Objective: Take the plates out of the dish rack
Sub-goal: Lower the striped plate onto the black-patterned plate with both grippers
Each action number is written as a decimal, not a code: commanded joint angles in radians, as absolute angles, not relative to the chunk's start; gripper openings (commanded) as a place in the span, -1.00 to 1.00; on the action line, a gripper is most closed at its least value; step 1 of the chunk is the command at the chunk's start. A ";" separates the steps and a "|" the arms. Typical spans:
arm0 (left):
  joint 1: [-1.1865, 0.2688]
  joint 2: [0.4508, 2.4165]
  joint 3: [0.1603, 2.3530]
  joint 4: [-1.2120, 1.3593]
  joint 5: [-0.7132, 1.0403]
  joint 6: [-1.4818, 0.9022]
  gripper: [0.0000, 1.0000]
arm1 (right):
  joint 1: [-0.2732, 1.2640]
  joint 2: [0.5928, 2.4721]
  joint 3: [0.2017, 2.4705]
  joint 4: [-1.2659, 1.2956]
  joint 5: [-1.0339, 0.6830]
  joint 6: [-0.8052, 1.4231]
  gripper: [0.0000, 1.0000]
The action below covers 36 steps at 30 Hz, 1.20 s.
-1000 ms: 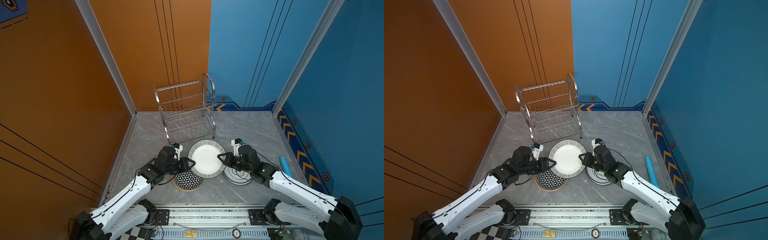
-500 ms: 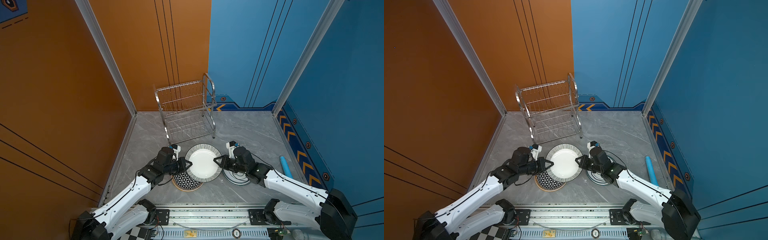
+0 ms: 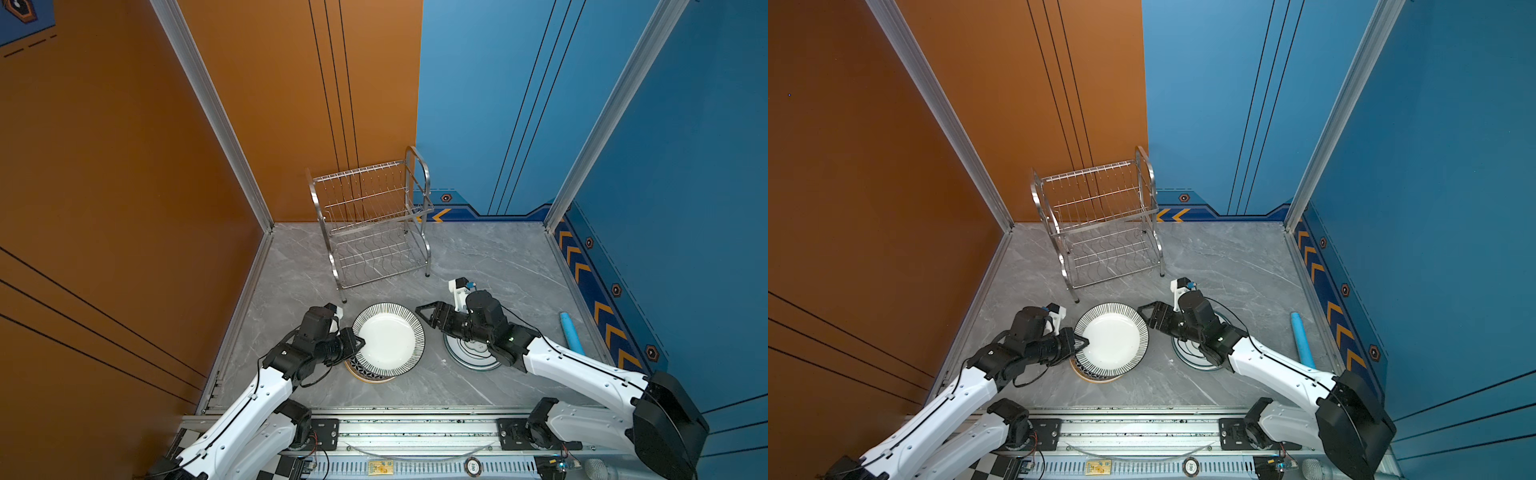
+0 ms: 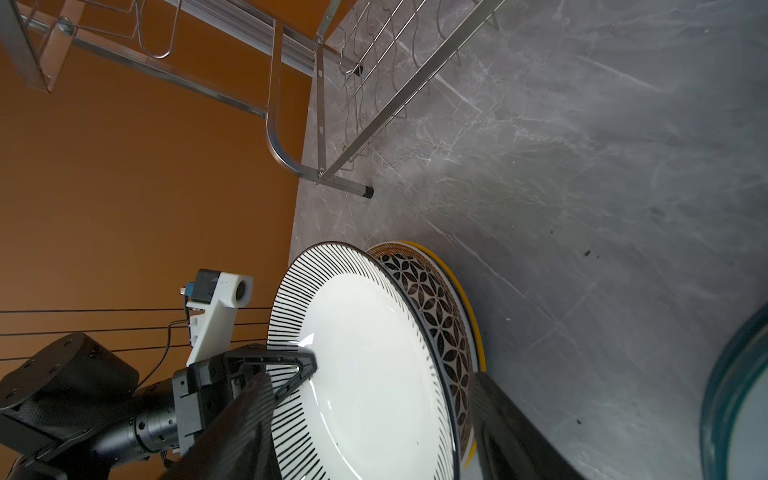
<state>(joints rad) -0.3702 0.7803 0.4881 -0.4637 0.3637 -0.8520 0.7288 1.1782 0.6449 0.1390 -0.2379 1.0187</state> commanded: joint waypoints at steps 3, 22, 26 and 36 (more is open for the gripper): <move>-0.291 0.733 0.477 -0.446 0.423 -0.824 -1.00 | 0.710 1.100 0.661 0.044 -0.173 0.979 0.60; -0.281 0.823 0.445 -0.433 0.415 -0.788 -1.00 | 0.588 0.930 0.653 -0.135 -0.165 0.937 1.00; -0.294 0.839 0.443 -0.433 0.396 -0.790 -0.96 | 0.566 0.922 0.673 -0.206 -0.132 0.924 1.00; -0.323 0.865 0.437 -0.448 0.334 -0.790 -0.43 | 0.519 0.928 0.731 -0.396 -0.010 0.865 1.00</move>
<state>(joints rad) -0.3141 0.8608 0.4374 -0.4793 0.3408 -0.7971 0.5285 0.9367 0.6880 -0.2981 -0.0795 0.9157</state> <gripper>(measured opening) 0.245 0.999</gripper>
